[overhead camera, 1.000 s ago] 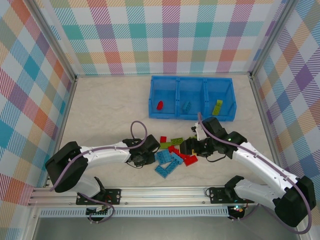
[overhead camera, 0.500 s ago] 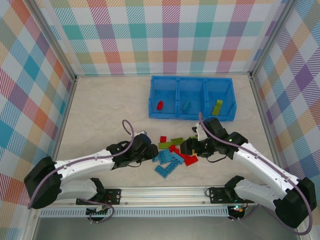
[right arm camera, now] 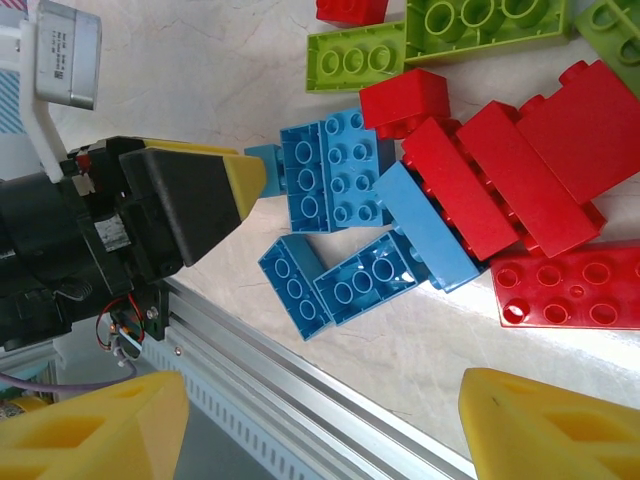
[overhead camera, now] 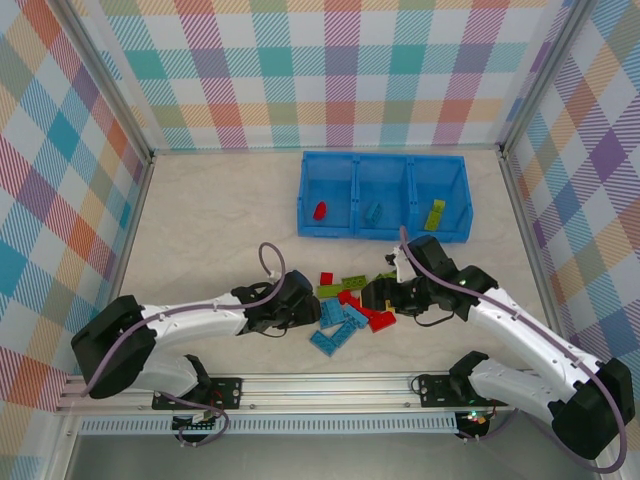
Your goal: Sort the legos into containers by color
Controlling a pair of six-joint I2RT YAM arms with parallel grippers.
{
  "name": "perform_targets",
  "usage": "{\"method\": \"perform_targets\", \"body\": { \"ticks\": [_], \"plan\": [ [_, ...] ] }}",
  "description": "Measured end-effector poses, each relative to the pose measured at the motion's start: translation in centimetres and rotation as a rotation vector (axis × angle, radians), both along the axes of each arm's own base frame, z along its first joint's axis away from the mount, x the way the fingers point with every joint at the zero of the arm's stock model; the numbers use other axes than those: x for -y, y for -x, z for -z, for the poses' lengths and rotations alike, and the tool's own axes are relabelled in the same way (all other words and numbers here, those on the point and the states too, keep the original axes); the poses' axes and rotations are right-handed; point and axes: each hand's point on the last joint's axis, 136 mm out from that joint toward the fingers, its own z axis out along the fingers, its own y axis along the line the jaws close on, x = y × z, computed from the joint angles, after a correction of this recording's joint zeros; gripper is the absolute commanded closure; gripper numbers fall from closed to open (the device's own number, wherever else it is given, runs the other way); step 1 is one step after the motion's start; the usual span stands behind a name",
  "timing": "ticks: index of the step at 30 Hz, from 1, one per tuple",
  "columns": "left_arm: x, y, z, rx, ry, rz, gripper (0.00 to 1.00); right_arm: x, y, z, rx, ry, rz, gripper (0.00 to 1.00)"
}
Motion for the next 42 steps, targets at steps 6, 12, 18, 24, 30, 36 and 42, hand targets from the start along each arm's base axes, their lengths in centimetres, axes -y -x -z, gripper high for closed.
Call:
{"method": "perform_targets", "body": {
  "ticks": [6,12,18,24,30,36,42],
  "plan": [
    [-0.5,0.3,1.9,-0.058,-0.093,0.004,0.44,0.1,0.0,0.1,-0.002,0.003,0.006,0.27],
    [-1.0,0.3,2.0,-0.066,-0.143,0.009,0.57,0.1,-0.1,0.1,-0.001,0.006,0.008,0.27],
    [-1.8,0.4,2.1,-0.070,-0.197,0.016,0.78,0.1,-0.1,0.5,-0.014,0.014,0.008,0.27],
    [-1.4,0.2,0.6,-0.047,-0.191,0.047,0.89,-0.6,-0.1,0.0,-0.008,-0.025,-0.012,0.26],
    [4.8,-4.7,-8.9,0.188,-0.009,0.111,0.89,-0.7,-1.6,-2.6,0.136,-0.083,0.032,0.22],
    [14.5,-13.0,-18.1,0.481,0.081,0.179,0.90,2.8,-4.5,-5.6,0.367,-0.033,0.241,0.23],
    [20.7,-21.6,-17.1,0.600,0.007,0.190,0.89,4.9,-5.6,-5.7,0.418,0.035,0.346,0.23]
  ]
}}
